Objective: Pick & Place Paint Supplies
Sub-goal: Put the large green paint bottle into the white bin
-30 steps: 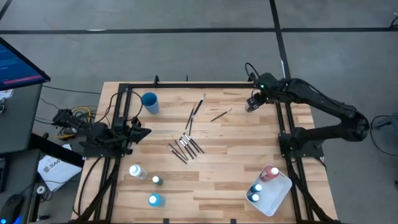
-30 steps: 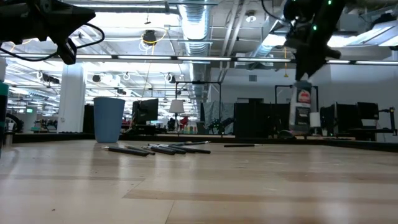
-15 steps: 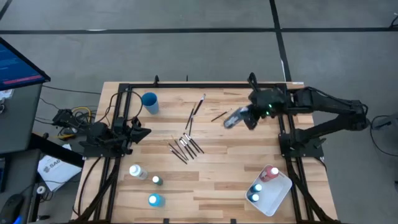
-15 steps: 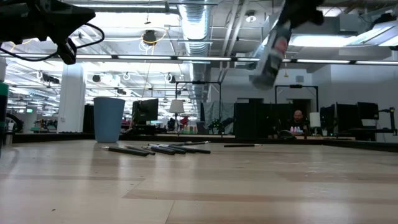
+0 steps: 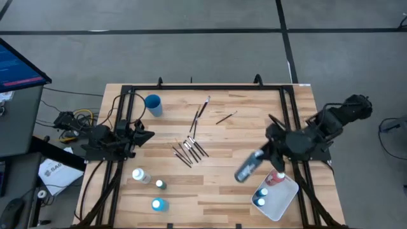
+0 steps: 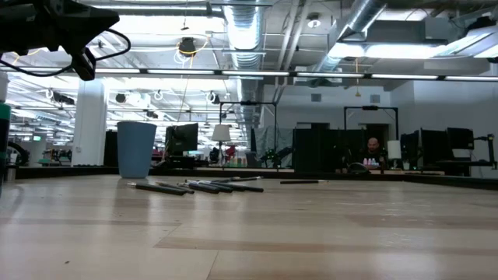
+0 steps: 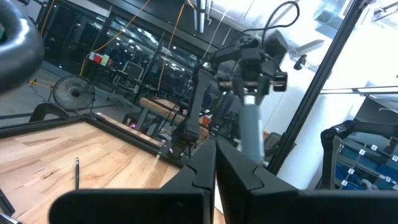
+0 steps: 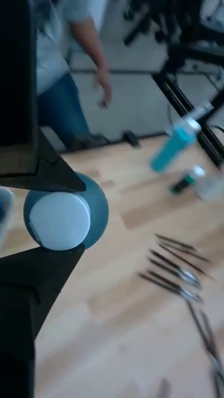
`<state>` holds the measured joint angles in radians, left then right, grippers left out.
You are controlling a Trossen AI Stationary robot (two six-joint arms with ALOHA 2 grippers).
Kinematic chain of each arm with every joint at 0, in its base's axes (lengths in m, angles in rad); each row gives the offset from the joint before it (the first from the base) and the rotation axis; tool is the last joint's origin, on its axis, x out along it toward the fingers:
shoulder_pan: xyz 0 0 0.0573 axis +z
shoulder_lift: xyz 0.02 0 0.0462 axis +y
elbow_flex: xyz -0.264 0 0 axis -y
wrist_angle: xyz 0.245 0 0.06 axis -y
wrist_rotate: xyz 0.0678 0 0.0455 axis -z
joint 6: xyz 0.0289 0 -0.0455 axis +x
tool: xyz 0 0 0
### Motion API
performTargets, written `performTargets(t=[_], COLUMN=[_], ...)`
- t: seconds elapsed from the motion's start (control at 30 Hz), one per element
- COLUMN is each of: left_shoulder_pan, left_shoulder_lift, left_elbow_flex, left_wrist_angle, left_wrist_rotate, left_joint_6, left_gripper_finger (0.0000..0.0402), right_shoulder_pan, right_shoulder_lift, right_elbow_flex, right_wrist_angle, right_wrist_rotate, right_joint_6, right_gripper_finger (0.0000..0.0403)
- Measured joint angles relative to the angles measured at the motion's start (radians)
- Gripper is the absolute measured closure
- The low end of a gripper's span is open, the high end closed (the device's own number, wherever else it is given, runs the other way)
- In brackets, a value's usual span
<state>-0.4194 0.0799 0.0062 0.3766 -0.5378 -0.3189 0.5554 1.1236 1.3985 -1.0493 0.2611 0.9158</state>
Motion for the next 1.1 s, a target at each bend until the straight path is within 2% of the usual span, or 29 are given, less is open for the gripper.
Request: performTargets(t=[0.23, 0.43, 0.7, 1.1], left_shoulder_pan=[0.000, 0.000, 0.000, 0.000], left_shoulder_lift=[0.000, 0.000, 0.000, 0.000], left_elbow_flex=[0.000, 0.000, 0.000, 0.000], left_wrist_angle=[0.000, 0.000, 0.001, 0.004], left_wrist_rotate=[0.000, 0.000, 0.000, 0.000], left_joint_6=[0.000, 0.000, 0.000, 0.000], left_gripper_finger=[0.0398, 0.0398, 0.0398, 0.0398], right_shoulder_pan=[0.249, 0.418, 0.590, 0.769], right_shoulder_lift=[0.000, 0.019, 0.092, 0.221], right_elbow_flex=[0.001, 0.001, 0.001, -0.011], right_wrist_angle=[-0.054, -0.133, -0.391, -0.524], right_wrist_rotate=[0.004, 0.105, 0.111, 0.107], right_joint_6=[0.241, 0.462, 0.844, 1.222], right_gripper_finger=[0.0288, 0.0289, 0.0289, 0.0289])
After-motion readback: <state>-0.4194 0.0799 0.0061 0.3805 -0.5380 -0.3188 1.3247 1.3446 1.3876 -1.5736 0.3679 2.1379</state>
